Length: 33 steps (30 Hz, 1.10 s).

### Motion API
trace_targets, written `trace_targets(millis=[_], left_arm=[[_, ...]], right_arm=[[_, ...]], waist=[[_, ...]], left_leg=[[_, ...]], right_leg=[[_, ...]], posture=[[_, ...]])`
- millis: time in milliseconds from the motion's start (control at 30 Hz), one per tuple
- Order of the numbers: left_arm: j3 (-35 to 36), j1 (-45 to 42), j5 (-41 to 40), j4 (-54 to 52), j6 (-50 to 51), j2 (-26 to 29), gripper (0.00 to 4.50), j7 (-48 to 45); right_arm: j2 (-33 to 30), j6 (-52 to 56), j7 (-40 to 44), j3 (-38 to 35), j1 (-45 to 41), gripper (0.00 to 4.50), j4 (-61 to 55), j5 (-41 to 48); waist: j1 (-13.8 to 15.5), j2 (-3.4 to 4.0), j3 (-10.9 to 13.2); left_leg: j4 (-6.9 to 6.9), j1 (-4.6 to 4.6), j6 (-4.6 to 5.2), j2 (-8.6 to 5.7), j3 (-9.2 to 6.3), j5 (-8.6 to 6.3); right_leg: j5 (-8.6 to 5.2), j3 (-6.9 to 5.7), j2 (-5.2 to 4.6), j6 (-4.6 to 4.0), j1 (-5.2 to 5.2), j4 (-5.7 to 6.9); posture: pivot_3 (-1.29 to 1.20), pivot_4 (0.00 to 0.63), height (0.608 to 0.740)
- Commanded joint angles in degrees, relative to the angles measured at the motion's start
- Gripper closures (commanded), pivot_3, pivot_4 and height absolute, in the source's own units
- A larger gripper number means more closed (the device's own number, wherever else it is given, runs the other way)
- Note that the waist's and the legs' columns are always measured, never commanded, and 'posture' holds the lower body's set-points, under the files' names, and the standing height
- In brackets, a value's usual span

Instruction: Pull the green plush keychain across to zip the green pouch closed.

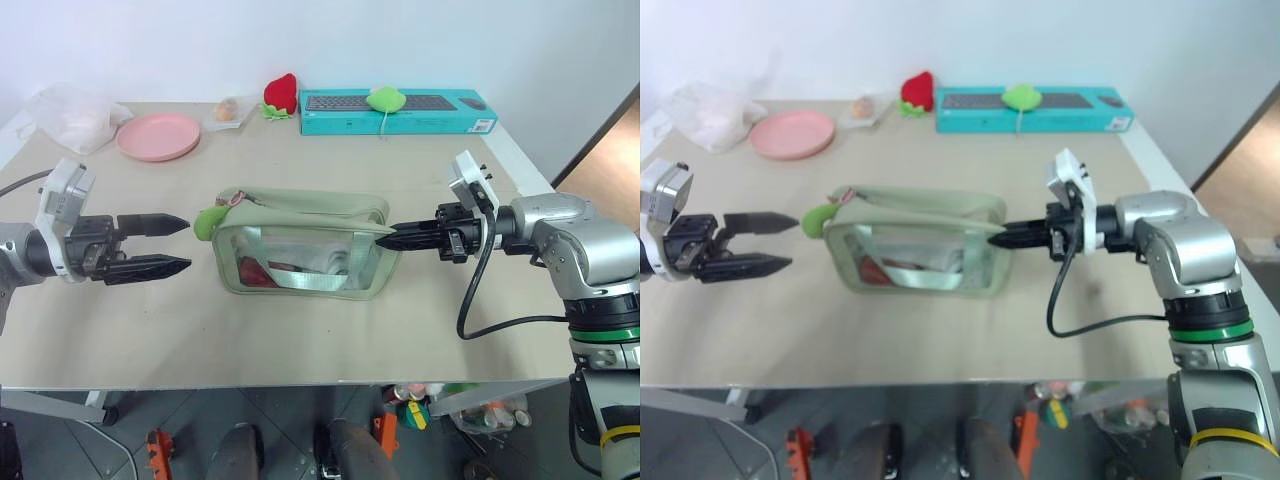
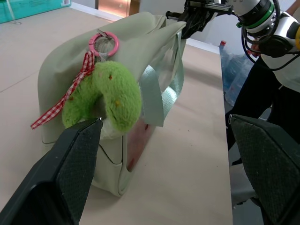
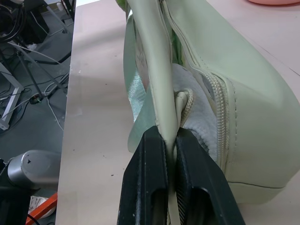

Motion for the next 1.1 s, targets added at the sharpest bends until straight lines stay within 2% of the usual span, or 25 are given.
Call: trace_targets(millis=[33,400,467,500,533,567,633,667,700,800,1100], left_arm=[[0.1,-2.6,0.9,2.2,-2.1,-0.7,0.03,1.6],[-4.0,-4.8,2.2,3.3,-3.3,-5.7,0.03,3.8],[-3.6,-5.0,1.6,3.2,-3.3,-6.2,0.55,4.2],[-3.4,-5.2,1.3,3.1,-3.1,-6.4,0.60,4.5],[-3.1,-5.5,1.1,3.3,-3.1,-6.6,1.39,4.8],[-2.9,-5.9,0.8,3.5,-2.8,-6.7,1.48,5.0],[-2.5,-6.9,0.9,4.1,-3.3,-7.1,2.38,6.1],[-2.2,-7.3,0.7,4.3,-3.2,-7.2,2.58,6.6],[-2.0,-7.6,0.5,4.3,-3.2,-7.2,3.03,6.9],[-1.2,-8.5,-0.6,4.0,-2.4,-7.4,3.94,7.8],[-2.3,-10.5,-1.1,2.0,-2.5,-8.9,4.01,9.8]], right_arm=[[-0.3,0.0,0.3,-1.3,-0.7,4.50,-2.0,1.3],[-0.7,0.4,-0.1,-1.6,-0.4,4.50,-2.7,1.4],[-0.8,0.5,-0.2,-1.7,-0.2,4.50,-2.8,1.4],[-0.9,0.6,-0.2,-1.8,-0.1,4.50,-3.0,1.5],[-1.0,0.6,-0.3,-1.8,0.0,4.50,-3.1,1.5],[-1.0,0.6,-0.3,-1.7,0.0,4.50,-3.1,1.4],[-1.0,0.5,-0.3,-1.5,0.1,4.50,-2.9,1.2],[-1.0,0.4,-0.3,-1.4,0.1,4.50,-2.9,1.2],[-1.0,0.4,-0.3,-1.4,0.1,4.50,-2.8,1.2],[-0.8,0.4,-0.3,-1.2,0.0,4.50,-2.8,1.2],[-0.5,-0.1,0.0,-0.9,-0.4,4.50,-2.1,0.9]], waist=[[0.0,0.00,0.0],[0.0,0.00,0.0],[0.0,0.00,0.0],[0.0,0.00,0.0],[0.0,0.00,0.0],[0.0,0.00,0.0],[0.0,0.00,0.0],[0.0,0.00,0.0],[0.0,0.00,0.0],[0.0,0.00,0.0],[0.0,0.00,0.0]], left_leg=[[0.00,0.00,0.00,0.00,0.00,0.00],[0.01,-0.06,0.01,0.00,0.04,-0.01],[0.01,-0.06,0.01,0.01,0.03,-0.01],[0.01,-0.06,0.01,0.01,0.03,-0.01],[0.00,-0.06,0.01,0.02,0.01,-0.01],[0.00,-0.06,0.01,0.02,0.00,-0.01],[0.01,-0.06,0.01,0.02,0.01,-0.01],[0.01,-0.06,0.01,0.02,0.01,-0.01],[0.02,-0.06,0.01,0.01,0.01,-0.01],[0.03,-0.06,0.01,0.00,0.05,-0.01],[0.03,-0.06,0.01,0.01,0.03,-0.01]], right_leg=[[0.00,0.00,0.02,0.00,0.00,0.00],[0.00,0.06,0.02,0.02,-0.02,-0.01],[0.00,0.06,0.04,0.02,-0.02,-0.01],[0.00,0.06,0.04,0.02,-0.02,-0.01],[0.00,0.04,0.07,0.02,-0.03,-0.01],[0.00,0.04,0.07,0.02,-0.03,-0.01],[0.00,0.05,0.07,0.02,-0.02,-0.01],[0.00,0.05,0.06,0.02,-0.02,-0.01],[0.01,0.05,0.06,0.03,-0.02,-0.01],[0.02,0.09,0.06,0.05,-0.02,-0.01],[0.02,0.07,0.06,0.05,-0.02,-0.01]], posture=[[0.00,0.150,0.740],[0.00,0.150,0.740],[0.00,0.150,0.740],[0.00,0.150,0.740],[0.00,0.150,0.740],[0.00,0.150,0.740],[0.00,0.150,0.740],[0.00,0.150,0.740],[0.00,0.150,0.740],[0.00,0.150,0.740],[0.00,0.150,0.740]])
